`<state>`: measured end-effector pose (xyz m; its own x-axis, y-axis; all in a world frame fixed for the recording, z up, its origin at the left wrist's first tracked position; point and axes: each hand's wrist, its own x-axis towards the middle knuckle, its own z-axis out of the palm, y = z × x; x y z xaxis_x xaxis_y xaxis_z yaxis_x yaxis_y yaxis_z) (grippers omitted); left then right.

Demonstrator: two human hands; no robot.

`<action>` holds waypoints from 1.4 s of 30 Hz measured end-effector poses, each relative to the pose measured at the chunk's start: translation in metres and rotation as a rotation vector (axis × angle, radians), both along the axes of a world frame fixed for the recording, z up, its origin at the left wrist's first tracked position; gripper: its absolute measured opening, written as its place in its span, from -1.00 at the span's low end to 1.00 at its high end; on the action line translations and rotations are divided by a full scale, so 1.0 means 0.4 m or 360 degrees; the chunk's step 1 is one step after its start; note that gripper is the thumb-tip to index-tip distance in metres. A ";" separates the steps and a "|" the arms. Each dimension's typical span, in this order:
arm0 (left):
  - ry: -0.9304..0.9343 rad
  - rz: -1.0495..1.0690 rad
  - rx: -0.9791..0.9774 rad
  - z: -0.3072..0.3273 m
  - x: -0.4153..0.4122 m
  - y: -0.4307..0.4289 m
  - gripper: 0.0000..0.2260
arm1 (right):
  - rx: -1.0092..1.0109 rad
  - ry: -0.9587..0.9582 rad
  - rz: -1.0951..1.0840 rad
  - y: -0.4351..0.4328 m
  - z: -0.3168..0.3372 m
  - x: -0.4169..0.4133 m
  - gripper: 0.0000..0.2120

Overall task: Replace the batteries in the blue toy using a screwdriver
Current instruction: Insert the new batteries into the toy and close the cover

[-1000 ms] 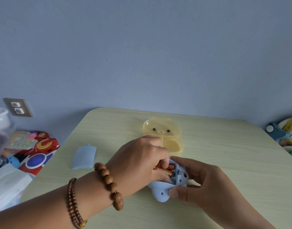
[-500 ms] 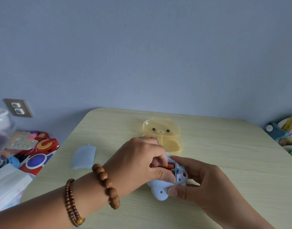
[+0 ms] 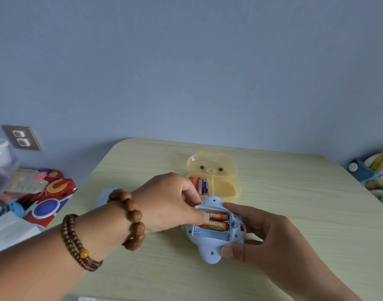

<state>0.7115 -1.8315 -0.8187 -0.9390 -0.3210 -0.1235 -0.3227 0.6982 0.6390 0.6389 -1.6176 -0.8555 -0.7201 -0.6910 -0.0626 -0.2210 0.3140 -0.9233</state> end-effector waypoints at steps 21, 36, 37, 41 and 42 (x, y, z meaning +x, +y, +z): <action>-0.0264 -0.0043 -0.0621 0.027 0.052 -0.107 -0.56 | 0.0113 0.0169 0.0030 -0.004 0.006 0.006 -0.38; 0.0722 -0.0379 0.0083 0.059 0.065 -0.036 -0.73 | 0.0074 0.0141 0.0028 -0.002 -0.006 -0.003 -0.38; 0.0788 -0.0471 0.0049 0.061 0.067 -0.022 -0.75 | 0.0067 0.0137 0.0022 -0.002 -0.008 -0.003 -0.38; 0.0813 -0.0653 -0.0288 0.031 0.064 0.014 -0.78 | 0.0059 0.0115 0.0006 -0.002 -0.009 -0.003 -0.39; 0.0795 -0.0678 -0.0327 0.022 0.061 0.017 -0.78 | 0.0059 0.0115 0.0014 -0.002 -0.009 -0.003 -0.39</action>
<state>0.7361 -1.8246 -0.8098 -0.9170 0.1184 0.3808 0.3059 0.8216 0.4810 0.6377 -1.6184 -0.8590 -0.7177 -0.6954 -0.0363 -0.2896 0.3454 -0.8926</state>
